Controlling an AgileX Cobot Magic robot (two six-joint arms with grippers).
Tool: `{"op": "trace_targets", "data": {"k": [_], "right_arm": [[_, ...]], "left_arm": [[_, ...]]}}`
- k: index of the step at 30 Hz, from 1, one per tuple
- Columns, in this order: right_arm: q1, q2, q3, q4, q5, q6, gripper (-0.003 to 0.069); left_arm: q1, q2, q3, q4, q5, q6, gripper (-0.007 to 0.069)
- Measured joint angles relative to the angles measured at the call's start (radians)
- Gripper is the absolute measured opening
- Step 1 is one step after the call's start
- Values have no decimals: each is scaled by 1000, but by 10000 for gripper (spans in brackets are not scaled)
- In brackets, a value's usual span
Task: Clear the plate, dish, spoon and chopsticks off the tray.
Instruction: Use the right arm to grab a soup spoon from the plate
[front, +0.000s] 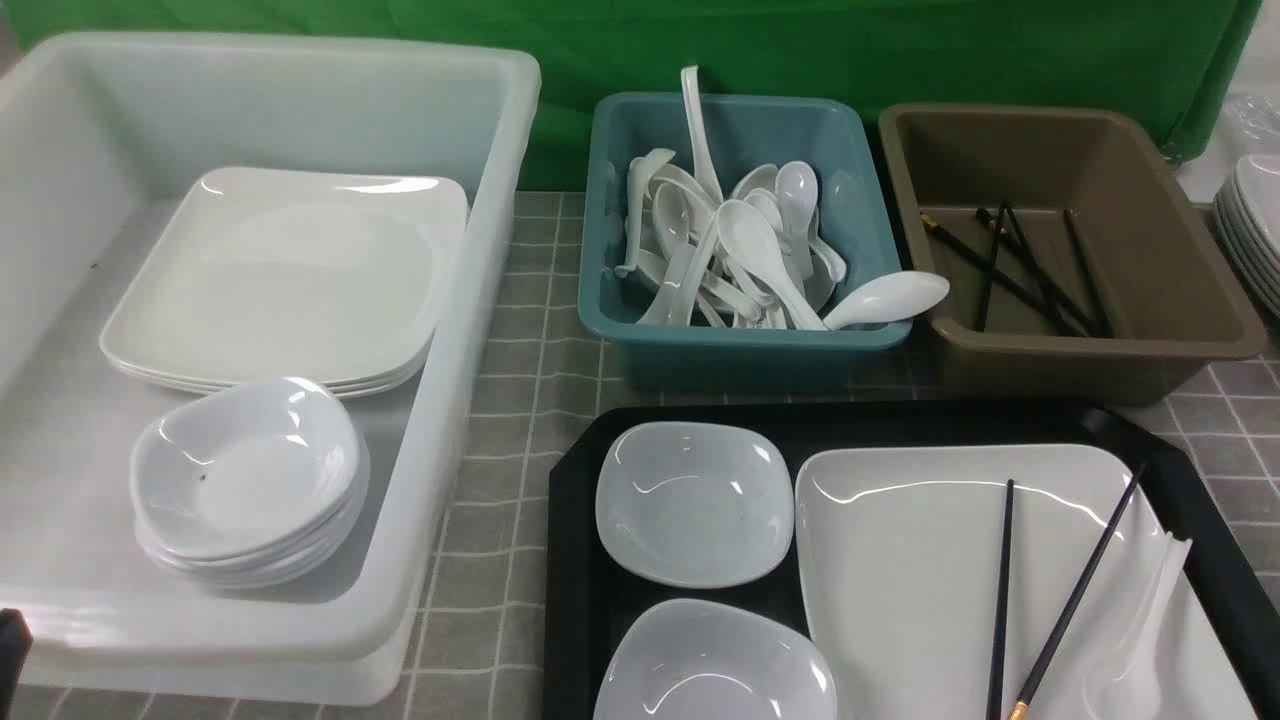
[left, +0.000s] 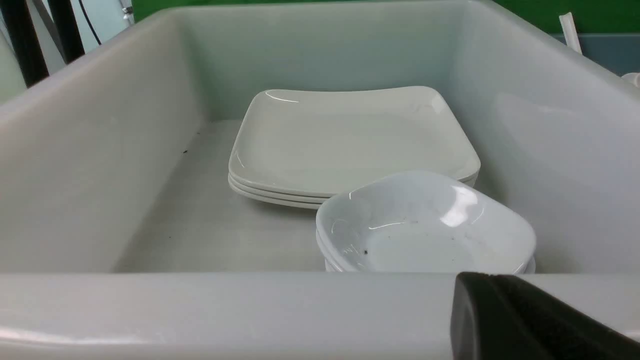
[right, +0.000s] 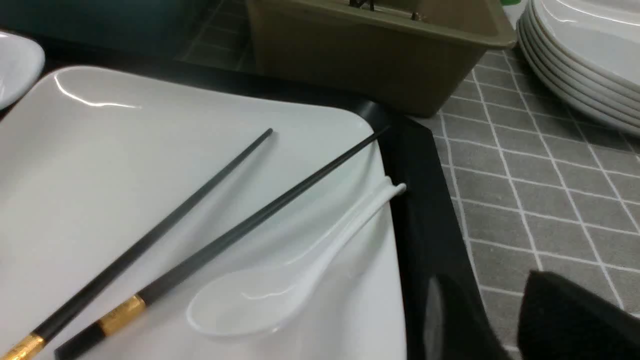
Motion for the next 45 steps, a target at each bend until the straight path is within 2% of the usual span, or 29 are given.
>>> {"op": "trace_targets", "data": {"k": [23, 31, 37, 38, 39, 40, 41, 42, 43, 45], "right_arm": [[0, 0, 0, 0, 0, 0, 239], [0, 0, 0, 0, 0, 0, 239], [0, 0, 0, 0, -49, 0, 239], [0, 0, 0, 0, -58, 1, 239], [0, 0, 0, 0, -61, 3, 239], [0, 0, 0, 23, -100, 36, 239], [0, 0, 0, 37, -121, 61, 239], [0, 0, 0, 80, -175, 144, 239], [0, 0, 0, 99, -200, 192, 239], [0, 0, 0, 147, -279, 382, 239]], "left_arm": [[0, 0, 0, 12, -23, 0, 20], [0, 0, 0, -153, -340, -56, 20], [0, 0, 0, -194, -575, -325, 20], [0, 0, 0, -196, -660, -386, 20], [0, 0, 0, -196, -660, -386, 20], [0, 0, 0, -193, -757, -435, 20], [0, 0, 0, -192, -788, -449, 20], [0, 0, -18, -193, -814, -478, 20], [0, 0, -33, -195, -808, -487, 20], [0, -1, -109, -196, -748, -501, 20]]}}
